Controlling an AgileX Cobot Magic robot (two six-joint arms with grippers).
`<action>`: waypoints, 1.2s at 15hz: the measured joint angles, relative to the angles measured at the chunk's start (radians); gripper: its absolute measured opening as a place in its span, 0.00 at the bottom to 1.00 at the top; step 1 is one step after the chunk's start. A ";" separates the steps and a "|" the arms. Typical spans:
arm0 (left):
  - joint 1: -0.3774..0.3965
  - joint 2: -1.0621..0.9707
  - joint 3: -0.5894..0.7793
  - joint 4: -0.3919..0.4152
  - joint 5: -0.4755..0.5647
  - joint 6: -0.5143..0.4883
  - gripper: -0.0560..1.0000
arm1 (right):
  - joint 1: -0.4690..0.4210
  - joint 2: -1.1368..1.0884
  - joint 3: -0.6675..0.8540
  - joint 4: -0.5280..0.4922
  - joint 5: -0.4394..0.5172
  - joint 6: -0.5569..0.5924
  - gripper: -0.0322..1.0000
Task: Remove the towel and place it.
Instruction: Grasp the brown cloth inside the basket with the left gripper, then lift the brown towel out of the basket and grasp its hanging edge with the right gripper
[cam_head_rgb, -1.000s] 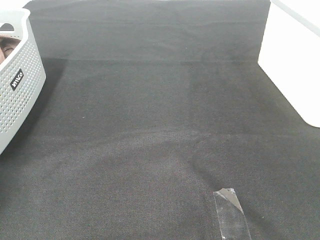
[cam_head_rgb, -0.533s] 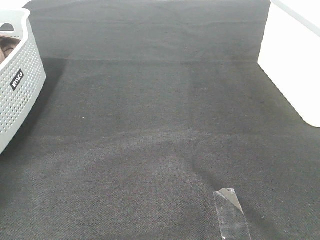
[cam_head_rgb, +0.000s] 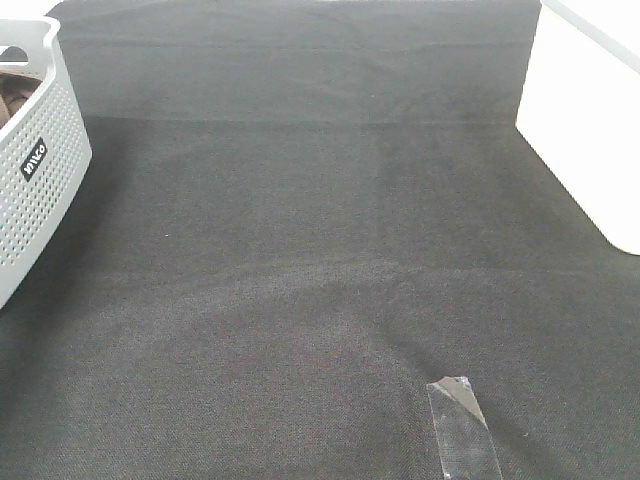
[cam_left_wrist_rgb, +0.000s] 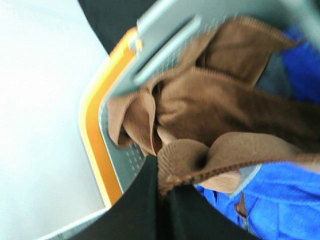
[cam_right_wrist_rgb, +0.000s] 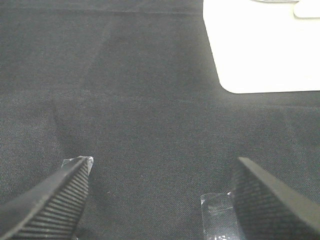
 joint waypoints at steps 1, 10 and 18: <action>-0.027 -0.025 -0.007 0.000 -0.001 0.000 0.06 | 0.000 0.000 0.000 0.000 0.000 0.000 0.76; -0.341 -0.246 -0.016 0.027 -0.132 0.000 0.06 | 0.000 0.003 0.000 0.006 -0.005 -0.003 0.76; -0.739 -0.297 -0.016 0.043 -0.133 -0.041 0.06 | 0.000 0.565 -0.022 0.880 -0.455 -0.960 0.76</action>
